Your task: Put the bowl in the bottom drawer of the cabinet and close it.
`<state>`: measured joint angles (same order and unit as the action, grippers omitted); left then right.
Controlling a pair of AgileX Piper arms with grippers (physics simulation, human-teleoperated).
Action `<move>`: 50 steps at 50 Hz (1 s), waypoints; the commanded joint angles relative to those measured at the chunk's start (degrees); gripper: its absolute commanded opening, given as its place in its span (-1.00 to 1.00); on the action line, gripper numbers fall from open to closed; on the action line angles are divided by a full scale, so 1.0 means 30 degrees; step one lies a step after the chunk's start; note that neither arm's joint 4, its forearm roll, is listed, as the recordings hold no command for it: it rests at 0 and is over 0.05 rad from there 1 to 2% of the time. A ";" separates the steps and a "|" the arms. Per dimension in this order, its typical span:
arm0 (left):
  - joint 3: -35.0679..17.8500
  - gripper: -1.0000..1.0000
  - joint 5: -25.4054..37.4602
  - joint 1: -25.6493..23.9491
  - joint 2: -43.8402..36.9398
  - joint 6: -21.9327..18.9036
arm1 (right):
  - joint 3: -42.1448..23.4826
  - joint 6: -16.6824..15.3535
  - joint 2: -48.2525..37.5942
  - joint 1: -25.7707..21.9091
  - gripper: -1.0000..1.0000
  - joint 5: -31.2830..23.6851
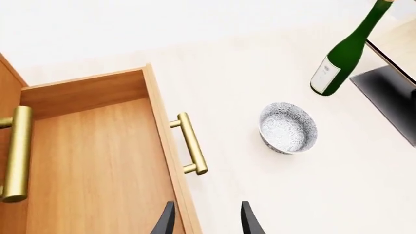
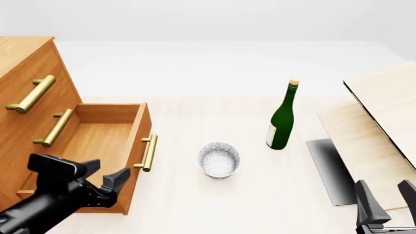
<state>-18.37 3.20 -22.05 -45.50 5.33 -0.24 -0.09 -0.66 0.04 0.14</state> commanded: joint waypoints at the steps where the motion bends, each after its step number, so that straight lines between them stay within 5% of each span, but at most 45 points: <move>1: -0.0193 1.00 0.0272 -0.0245 0.0685 0.0057 | 0.0000 0.0005 0.0007 0.0000 1.00 -0.0002; 50: -0.1828 1.00 -0.1547 -0.2767 -0.1699 0.1707 | 0.0000 0.0009 0.0010 0.0001 1.00 -0.0003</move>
<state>-22.85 -0.17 -28.90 -48.59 8.79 -0.24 -0.08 -0.64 0.04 0.14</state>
